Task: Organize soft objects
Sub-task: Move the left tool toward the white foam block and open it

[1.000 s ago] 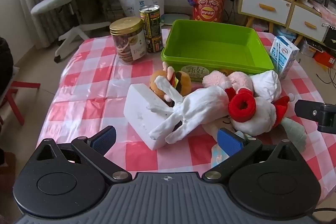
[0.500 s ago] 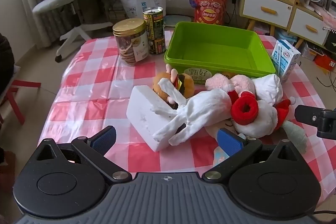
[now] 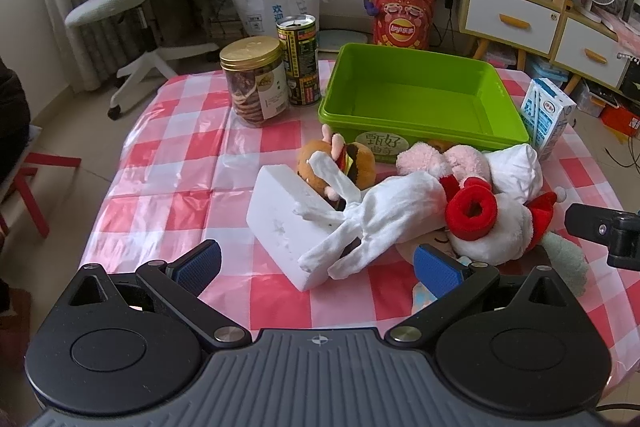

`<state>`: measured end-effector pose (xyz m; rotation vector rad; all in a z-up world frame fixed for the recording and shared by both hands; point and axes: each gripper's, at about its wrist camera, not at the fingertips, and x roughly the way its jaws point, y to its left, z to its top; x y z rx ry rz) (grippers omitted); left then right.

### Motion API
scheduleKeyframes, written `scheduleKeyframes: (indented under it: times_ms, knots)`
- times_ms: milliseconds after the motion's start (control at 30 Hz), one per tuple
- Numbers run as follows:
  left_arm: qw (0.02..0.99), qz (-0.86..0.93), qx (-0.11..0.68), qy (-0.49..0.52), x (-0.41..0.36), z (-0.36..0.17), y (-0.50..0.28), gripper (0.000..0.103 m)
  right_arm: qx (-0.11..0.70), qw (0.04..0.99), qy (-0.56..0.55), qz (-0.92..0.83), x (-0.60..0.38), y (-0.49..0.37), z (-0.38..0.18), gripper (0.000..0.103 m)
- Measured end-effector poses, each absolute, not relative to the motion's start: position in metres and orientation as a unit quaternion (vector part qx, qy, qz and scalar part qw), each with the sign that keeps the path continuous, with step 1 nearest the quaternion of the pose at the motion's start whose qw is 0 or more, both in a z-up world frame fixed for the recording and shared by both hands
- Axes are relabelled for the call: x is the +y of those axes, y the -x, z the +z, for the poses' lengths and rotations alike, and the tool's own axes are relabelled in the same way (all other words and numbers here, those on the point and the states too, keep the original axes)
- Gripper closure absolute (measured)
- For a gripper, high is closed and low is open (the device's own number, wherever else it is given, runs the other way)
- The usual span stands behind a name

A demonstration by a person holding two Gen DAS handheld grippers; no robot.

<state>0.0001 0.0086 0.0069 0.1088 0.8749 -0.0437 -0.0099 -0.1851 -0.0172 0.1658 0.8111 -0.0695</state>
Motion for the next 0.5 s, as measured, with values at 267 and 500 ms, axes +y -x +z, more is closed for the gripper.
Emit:
scheduleKeyframes:
  times_ms: [267,500]
  knots:
    - [0.904,-0.020,0.423,-0.055,0.0085,0.0085,0.0007,0.005,0.392,0.916,-0.083,-0.035,-0.1855,0.0122,-0.0123,0.022]
    - [0.902,-0.022,0.427,-0.056,0.0103,0.0101,0.0004,0.005,0.390,0.916,-0.082,-0.033,-0.1845,0.0127,-0.0094,0.022]
